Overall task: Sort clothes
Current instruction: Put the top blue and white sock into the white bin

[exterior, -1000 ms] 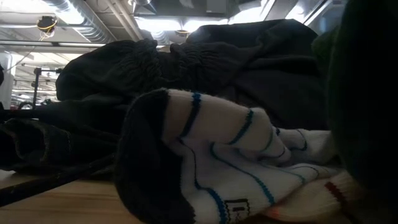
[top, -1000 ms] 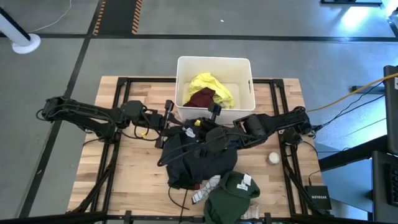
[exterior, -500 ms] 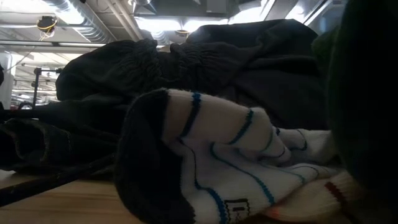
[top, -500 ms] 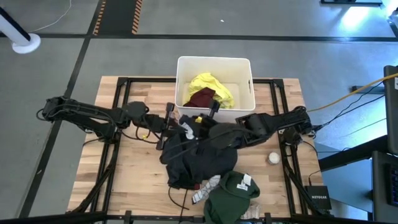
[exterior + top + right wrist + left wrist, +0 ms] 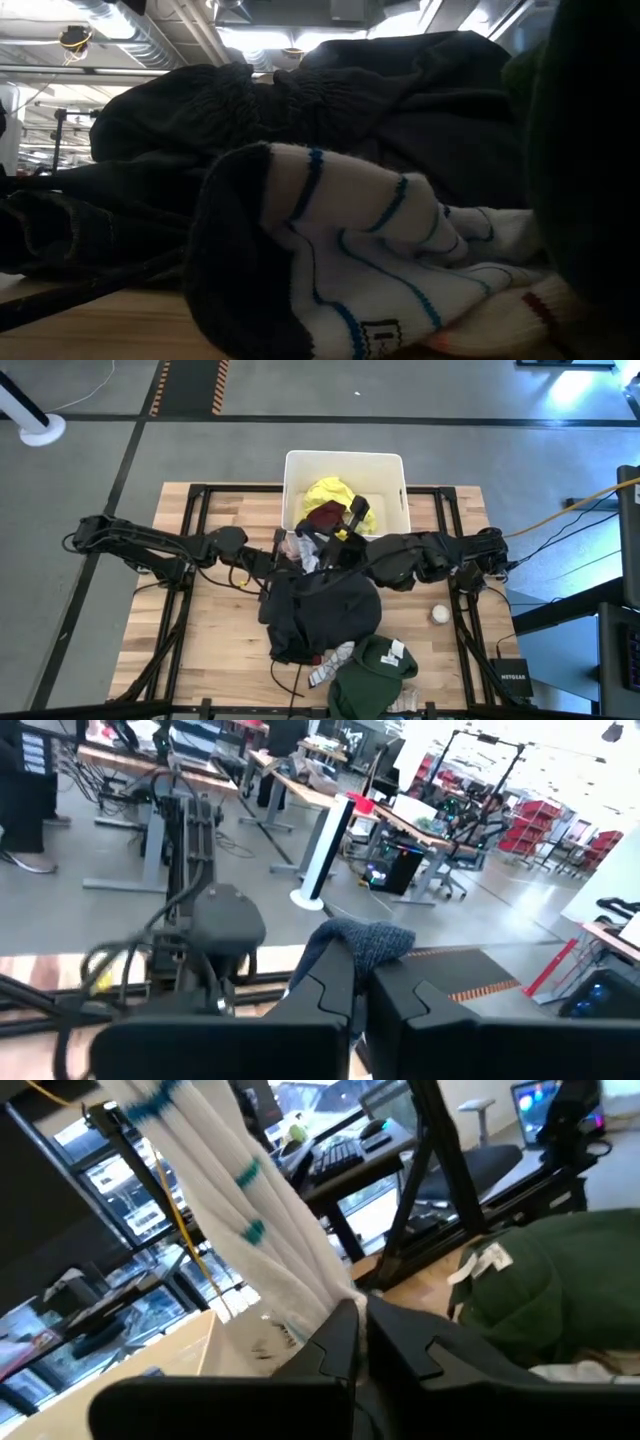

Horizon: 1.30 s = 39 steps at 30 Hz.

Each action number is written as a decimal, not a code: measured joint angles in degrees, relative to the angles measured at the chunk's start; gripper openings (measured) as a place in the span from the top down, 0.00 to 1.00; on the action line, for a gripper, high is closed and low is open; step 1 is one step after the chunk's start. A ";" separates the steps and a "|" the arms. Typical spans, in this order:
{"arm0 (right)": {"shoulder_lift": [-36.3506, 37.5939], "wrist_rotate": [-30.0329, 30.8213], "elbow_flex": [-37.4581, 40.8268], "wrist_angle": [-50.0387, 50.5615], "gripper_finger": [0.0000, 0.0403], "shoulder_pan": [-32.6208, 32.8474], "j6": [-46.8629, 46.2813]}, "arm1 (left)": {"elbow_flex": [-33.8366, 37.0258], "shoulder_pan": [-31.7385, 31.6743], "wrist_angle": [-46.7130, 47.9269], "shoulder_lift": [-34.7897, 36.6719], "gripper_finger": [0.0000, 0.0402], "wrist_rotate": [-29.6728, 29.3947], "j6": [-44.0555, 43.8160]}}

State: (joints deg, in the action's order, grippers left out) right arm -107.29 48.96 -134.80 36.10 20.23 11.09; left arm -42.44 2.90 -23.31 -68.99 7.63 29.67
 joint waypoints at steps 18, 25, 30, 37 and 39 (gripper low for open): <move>1.50 0.63 -0.11 2.69 0.97 0.00 -0.26 | 0.09 0.00 1.54 -0.48 0.79 -19.33 -7.30; 1.50 3.00 -0.11 3.08 0.97 -0.02 -0.13 | 0.09 -0.02 4.40 -0.44 0.62 -24.78 -8.27; 1.80 3.91 -0.32 3.08 0.97 0.00 0.02 | 0.32 -0.37 5.94 -0.50 0.53 -25.24 -8.28; 1.64 7.40 -0.24 5.07 0.97 -0.01 1.25 | 0.24 -0.33 7.03 1.75 0.46 -25.05 -6.07; 1.75 8.34 -0.24 6.06 0.97 -0.08 1.38 | 0.24 -0.31 6.88 2.68 0.46 -25.06 -5.40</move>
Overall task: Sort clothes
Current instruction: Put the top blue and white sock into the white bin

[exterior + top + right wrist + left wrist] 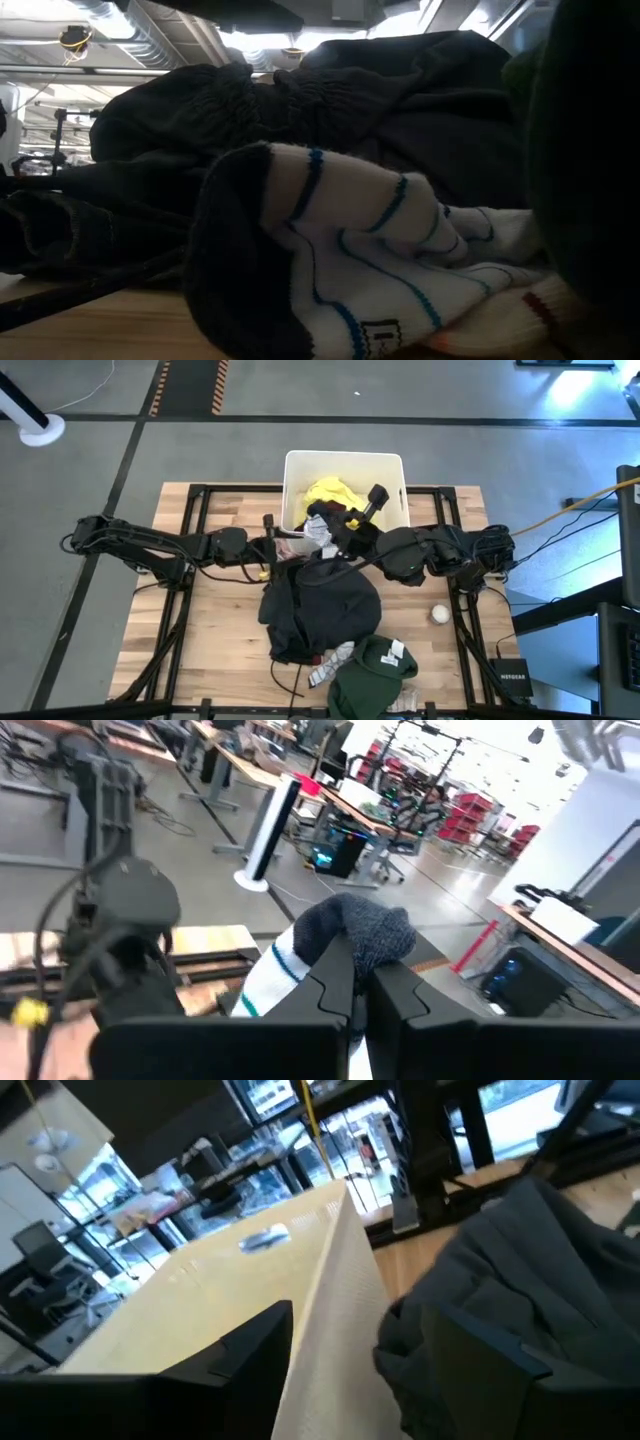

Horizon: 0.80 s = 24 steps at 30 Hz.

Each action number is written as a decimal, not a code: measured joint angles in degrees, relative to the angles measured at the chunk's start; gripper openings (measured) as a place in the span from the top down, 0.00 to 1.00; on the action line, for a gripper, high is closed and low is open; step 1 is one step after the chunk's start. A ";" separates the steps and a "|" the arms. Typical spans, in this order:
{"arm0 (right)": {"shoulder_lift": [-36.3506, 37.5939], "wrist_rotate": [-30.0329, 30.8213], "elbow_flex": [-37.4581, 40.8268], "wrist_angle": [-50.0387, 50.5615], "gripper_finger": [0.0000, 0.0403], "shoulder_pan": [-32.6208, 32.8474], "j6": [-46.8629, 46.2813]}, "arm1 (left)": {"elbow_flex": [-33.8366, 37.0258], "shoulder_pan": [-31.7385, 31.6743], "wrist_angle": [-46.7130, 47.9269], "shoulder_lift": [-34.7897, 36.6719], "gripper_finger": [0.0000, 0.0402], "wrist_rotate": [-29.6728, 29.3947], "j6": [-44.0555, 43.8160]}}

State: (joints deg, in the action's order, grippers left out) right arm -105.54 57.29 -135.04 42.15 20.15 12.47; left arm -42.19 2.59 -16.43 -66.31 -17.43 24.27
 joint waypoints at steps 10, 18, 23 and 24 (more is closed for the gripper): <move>0.05 3.94 0.02 10.99 0.97 -3.44 -3.64 | -0.04 0.53 5.76 9.23 0.45 -2.58 1.14; -0.01 -1.80 0.04 26.49 0.96 -12.36 -15.82 | -0.09 0.53 10.97 19.69 0.45 -3.85 -2.21; -0.04 -5.00 0.07 31.27 0.96 -18.51 -20.19 | -0.13 0.31 13.78 23.30 0.45 -3.93 -5.10; -0.04 -5.86 0.07 31.67 0.96 -19.67 -20.81 | -0.13 0.31 14.13 23.62 0.45 -3.93 -5.59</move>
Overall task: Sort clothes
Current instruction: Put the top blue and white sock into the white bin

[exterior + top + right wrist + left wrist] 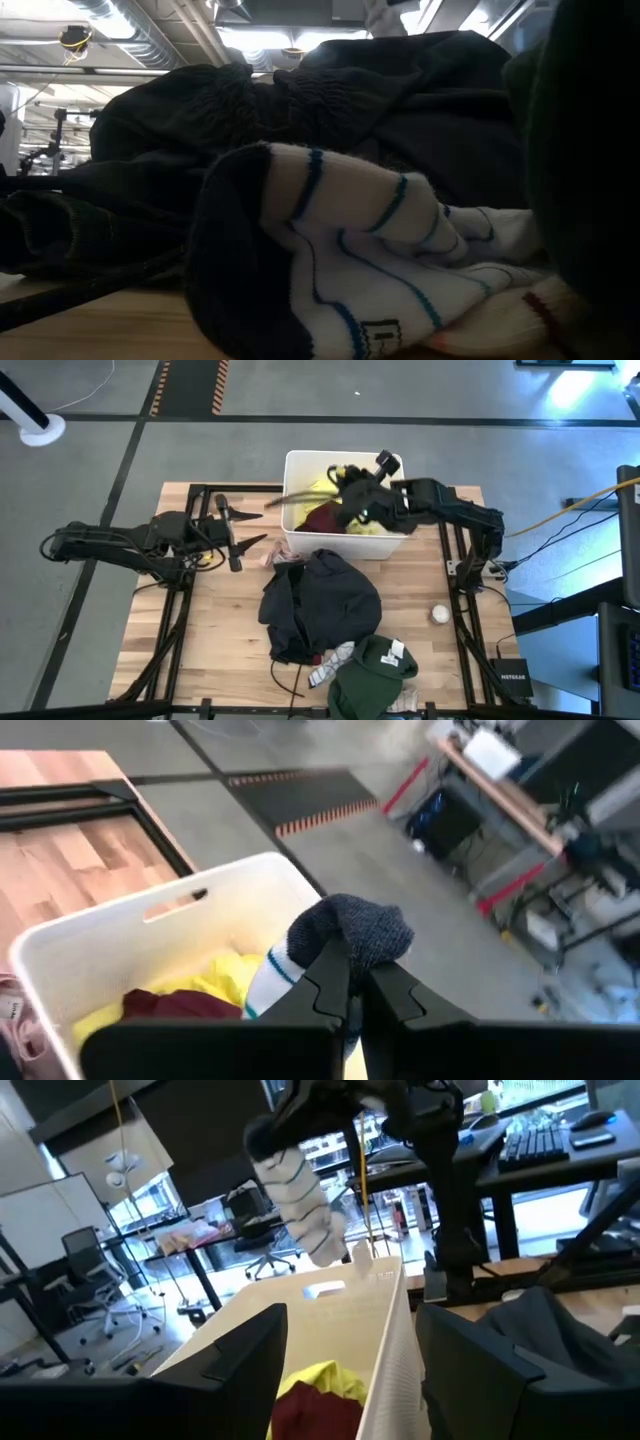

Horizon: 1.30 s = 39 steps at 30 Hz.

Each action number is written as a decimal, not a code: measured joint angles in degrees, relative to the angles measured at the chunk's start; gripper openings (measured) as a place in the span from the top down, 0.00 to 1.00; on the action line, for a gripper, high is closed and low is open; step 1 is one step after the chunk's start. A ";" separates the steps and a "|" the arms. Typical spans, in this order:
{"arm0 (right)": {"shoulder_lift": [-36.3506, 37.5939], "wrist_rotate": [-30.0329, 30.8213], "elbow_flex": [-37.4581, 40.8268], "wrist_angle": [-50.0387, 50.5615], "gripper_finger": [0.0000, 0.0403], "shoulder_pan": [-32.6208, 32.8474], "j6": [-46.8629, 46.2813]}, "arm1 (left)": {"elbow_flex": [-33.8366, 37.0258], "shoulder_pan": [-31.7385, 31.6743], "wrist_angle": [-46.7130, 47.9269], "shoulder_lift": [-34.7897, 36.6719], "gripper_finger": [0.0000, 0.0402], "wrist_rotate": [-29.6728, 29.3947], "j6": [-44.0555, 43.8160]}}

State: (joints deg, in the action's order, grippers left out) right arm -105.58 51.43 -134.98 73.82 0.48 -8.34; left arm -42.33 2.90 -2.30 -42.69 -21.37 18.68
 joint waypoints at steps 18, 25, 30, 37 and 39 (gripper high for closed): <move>0.00 -9.38 9.49 6.17 0.96 -13.69 -13.35 | 0.01 0.00 1.97 -0.95 0.45 0.02 -2.03; -0.04 -12.96 18.70 5.29 0.88 -14.06 -16.99 | 0.02 0.00 1.79 -0.95 0.45 0.04 -2.24; -0.11 -17.17 21.65 5.06 0.74 -14.04 -16.98 | 0.02 0.00 1.87 -0.95 0.45 0.12 -3.86; -0.02 -26.65 14.84 7.91 0.59 -14.00 -13.92 | 0.02 0.00 4.81 -0.95 0.45 0.17 -3.68; -0.02 -28.03 12.14 9.20 0.56 -13.37 -14.00 | 0.02 0.02 4.72 -0.95 0.45 0.18 -3.35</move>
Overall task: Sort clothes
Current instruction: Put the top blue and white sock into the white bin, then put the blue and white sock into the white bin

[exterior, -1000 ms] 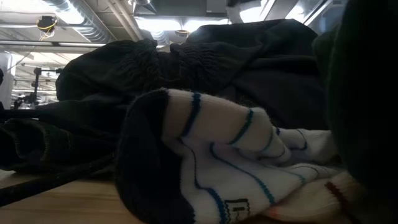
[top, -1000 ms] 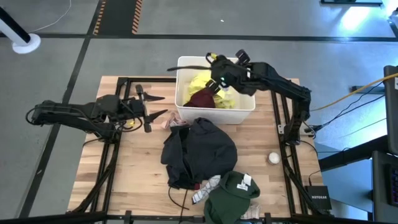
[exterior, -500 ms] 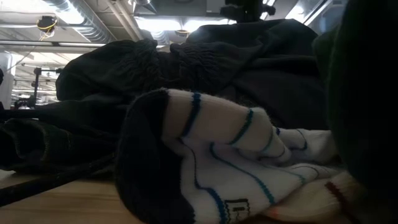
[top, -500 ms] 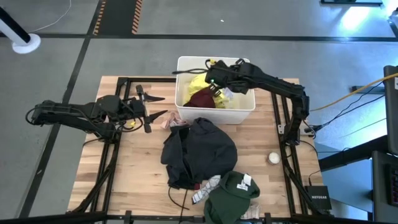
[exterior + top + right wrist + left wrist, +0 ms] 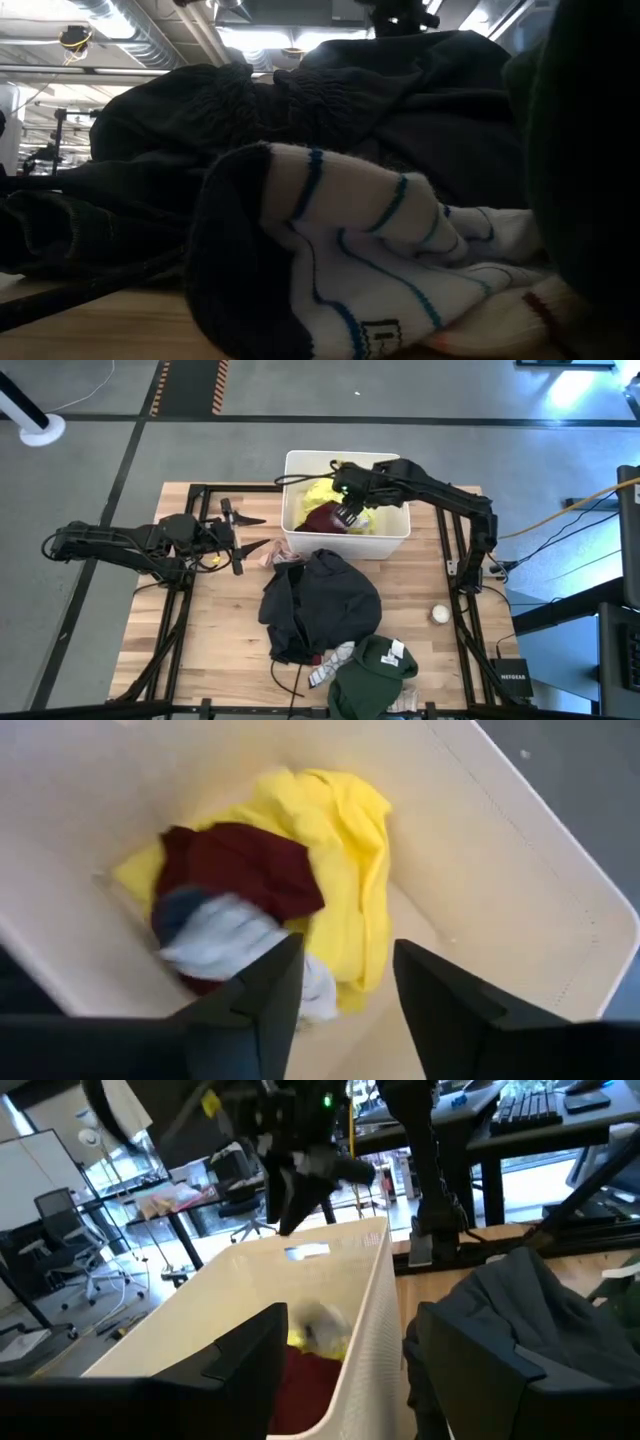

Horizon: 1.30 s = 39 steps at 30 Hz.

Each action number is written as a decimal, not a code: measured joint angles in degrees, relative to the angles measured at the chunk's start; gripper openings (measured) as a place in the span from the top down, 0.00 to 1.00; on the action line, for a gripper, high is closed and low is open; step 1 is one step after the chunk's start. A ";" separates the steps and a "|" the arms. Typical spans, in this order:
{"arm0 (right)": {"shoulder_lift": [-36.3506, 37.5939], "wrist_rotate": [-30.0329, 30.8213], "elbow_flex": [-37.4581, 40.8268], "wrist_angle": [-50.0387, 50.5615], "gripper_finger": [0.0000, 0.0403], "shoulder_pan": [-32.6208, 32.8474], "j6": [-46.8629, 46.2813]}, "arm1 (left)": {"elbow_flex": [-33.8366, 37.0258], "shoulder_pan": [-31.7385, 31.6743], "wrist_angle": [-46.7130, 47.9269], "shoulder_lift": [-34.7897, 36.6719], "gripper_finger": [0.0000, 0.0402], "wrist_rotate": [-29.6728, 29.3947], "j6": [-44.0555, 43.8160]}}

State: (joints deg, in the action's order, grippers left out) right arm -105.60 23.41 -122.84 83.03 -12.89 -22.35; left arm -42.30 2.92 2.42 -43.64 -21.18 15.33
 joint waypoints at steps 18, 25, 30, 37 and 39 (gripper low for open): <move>-0.35 -13.90 1.53 -12.55 0.51 29.31 0.74 | 0.00 -0.02 -1.35 0.00 0.45 -0.03 0.27; -4.34 -15.55 8.30 -20.77 0.51 36.89 2.20 | 0.00 -0.01 -2.89 0.00 0.45 -0.03 0.35; -9.56 -17.02 9.26 -24.69 0.51 39.63 4.93 | 0.00 0.00 -2.96 0.00 0.45 -0.01 1.20; -16.56 -21.53 9.28 -26.11 0.51 41.61 10.78 | 0.00 0.00 -2.95 0.00 0.45 -0.03 1.33; -18.47 -22.83 9.28 -26.38 0.51 41.91 12.13 | 0.00 0.00 -3.03 0.00 0.45 -0.03 1.41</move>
State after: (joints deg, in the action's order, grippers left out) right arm -124.07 0.57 -113.56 56.64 29.02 -10.22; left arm -42.30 2.92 -0.62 -43.64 -21.21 16.74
